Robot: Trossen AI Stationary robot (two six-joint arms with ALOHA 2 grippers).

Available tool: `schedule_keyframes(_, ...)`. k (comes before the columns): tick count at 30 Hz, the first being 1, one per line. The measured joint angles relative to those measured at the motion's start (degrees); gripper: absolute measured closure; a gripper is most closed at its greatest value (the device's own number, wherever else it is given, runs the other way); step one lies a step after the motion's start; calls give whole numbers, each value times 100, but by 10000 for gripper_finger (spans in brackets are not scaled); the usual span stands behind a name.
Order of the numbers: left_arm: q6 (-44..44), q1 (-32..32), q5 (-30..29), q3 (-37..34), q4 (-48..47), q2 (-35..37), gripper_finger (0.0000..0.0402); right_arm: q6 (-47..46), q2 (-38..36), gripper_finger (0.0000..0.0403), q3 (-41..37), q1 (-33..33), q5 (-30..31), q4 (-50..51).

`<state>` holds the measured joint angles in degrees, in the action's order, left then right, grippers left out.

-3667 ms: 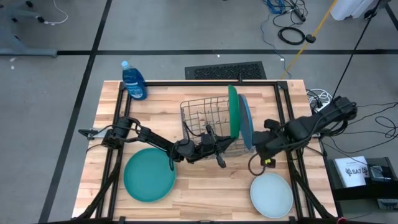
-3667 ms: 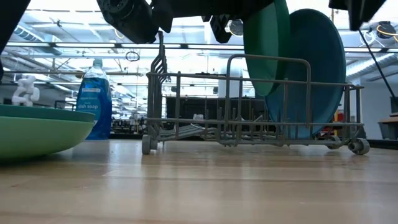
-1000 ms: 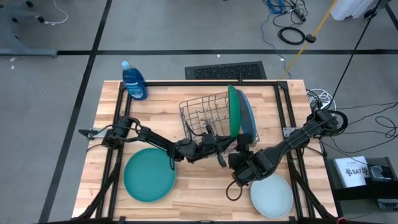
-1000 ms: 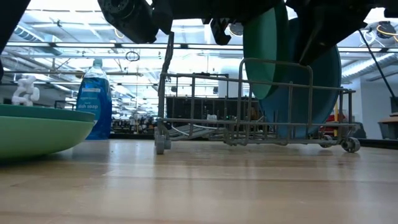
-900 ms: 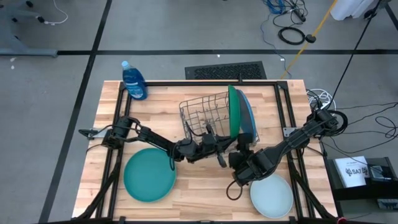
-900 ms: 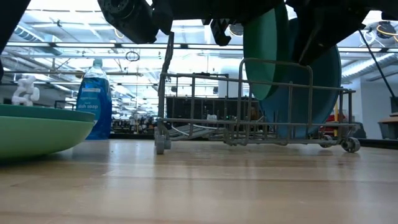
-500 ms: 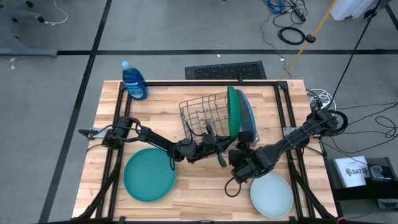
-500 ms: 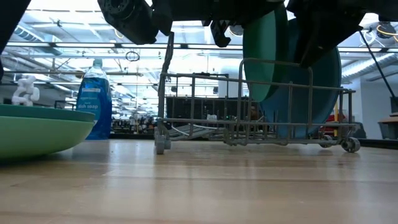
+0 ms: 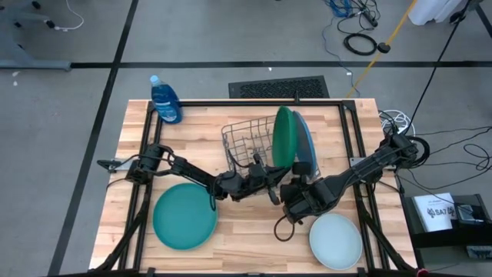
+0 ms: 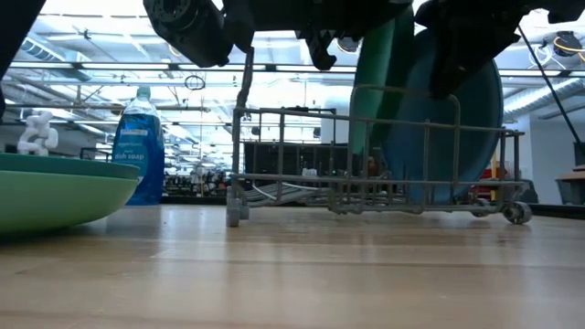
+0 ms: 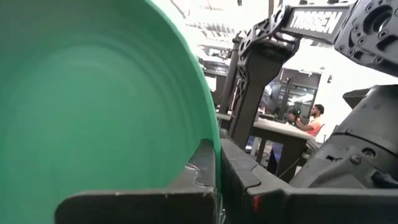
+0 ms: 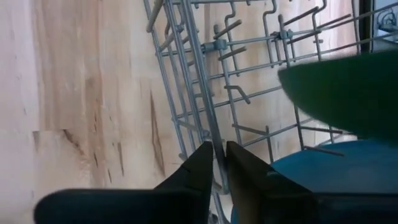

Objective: Sort dishes
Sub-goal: Put the dark green plate into the dish rack

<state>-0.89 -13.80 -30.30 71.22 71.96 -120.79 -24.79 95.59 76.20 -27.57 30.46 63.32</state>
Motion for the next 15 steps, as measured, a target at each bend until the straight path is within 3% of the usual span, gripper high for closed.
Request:
schedule_keyframes(6, -2, -8, 4, 0, 117, 0, 402, 110, -3, 397, 0, 7, -120, -225)
schedule_keyframes(15, 15, -68, -7, -61, 314, 17, 401, 336, 2, 398, -15, 9, -243, -914)
